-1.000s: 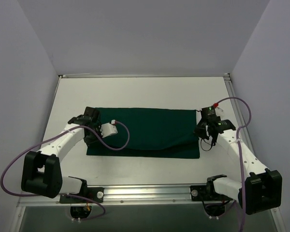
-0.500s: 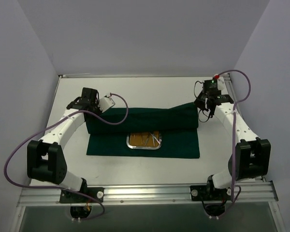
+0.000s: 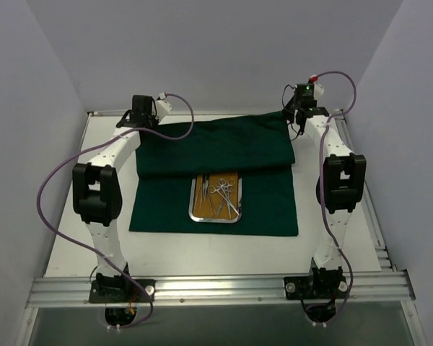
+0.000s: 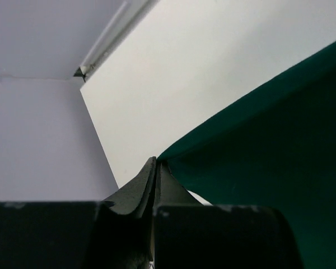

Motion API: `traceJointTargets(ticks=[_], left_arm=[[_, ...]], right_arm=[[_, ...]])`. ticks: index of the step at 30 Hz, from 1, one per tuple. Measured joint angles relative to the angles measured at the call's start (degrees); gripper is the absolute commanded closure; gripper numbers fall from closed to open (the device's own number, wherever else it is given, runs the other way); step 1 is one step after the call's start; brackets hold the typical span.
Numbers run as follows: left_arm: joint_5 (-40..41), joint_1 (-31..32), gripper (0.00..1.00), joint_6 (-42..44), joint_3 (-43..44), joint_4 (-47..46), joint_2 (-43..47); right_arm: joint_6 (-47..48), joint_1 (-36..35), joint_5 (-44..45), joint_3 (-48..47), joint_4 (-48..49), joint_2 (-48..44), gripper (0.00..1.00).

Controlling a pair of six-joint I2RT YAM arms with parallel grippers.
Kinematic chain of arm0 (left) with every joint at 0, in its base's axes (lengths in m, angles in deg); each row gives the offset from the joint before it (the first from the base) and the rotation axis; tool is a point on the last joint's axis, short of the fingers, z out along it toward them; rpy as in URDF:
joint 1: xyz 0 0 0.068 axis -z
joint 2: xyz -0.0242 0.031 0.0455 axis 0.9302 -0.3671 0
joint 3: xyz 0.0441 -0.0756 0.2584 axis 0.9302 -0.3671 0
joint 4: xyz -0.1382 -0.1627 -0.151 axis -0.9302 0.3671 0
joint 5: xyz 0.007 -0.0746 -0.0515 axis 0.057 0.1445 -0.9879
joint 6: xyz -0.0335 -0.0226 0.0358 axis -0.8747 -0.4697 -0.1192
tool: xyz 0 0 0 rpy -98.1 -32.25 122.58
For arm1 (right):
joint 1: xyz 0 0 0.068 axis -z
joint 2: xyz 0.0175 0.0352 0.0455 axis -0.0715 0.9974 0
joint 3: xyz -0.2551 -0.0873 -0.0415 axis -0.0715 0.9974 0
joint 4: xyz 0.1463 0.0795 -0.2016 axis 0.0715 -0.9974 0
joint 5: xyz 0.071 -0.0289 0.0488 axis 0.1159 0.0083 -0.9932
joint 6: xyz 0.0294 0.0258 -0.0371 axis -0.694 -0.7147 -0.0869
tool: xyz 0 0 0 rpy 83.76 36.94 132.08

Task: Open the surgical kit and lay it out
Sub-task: Open the surgical kit at the center of the board.

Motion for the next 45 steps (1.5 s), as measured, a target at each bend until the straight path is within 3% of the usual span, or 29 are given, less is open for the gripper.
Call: traceJointTargets(ticks=[6,18,29,41,42,43,44,45], left_arm=[[1.8,-0.7,0.98,-1.0,11.1,-5.8,-11.2],[3.6,-0.7,0.98,-1.8,22.9,-13.8,-24.5],[5.7,-0.5,0.98,-0.6,33.1,-19.1,-30.1],[7.6,-0.3,0.98,0.8,33.3,-22.0,-32.3],[7.7,-0.3,0.94,0.8,33.6,-22.1,-32.6],[7.9,-0.3,0.83,0.9,34.2,-22.1,-33.1],[8.1,-0.3,0.53,1.0,35.1,-21.8,-33.8],[8.5,-0.3,0.41,1.4,36.2,-21.6,-34.6]], right_arm=[[-2.4,1.1,-0.2,-11.8,4.2,11.6,1.00],[-8.0,1.8,1.0,-18.4,12.7,21.7,1.00],[-10.1,1.7,3.5,-18.6,17.3,22.0,1.00],[-10.4,1.6,3.7,-17.2,20.9,22.0,1.00],[-10.4,1.6,3.7,-17.1,21.1,22.0,0.95],[-10.3,1.5,3.6,-17.1,21.4,22.0,0.87],[-10.2,1.5,3.6,-17.1,21.8,22.0,0.64],[-10.2,1.5,3.9,-17.1,22.4,22.0,0.51]])
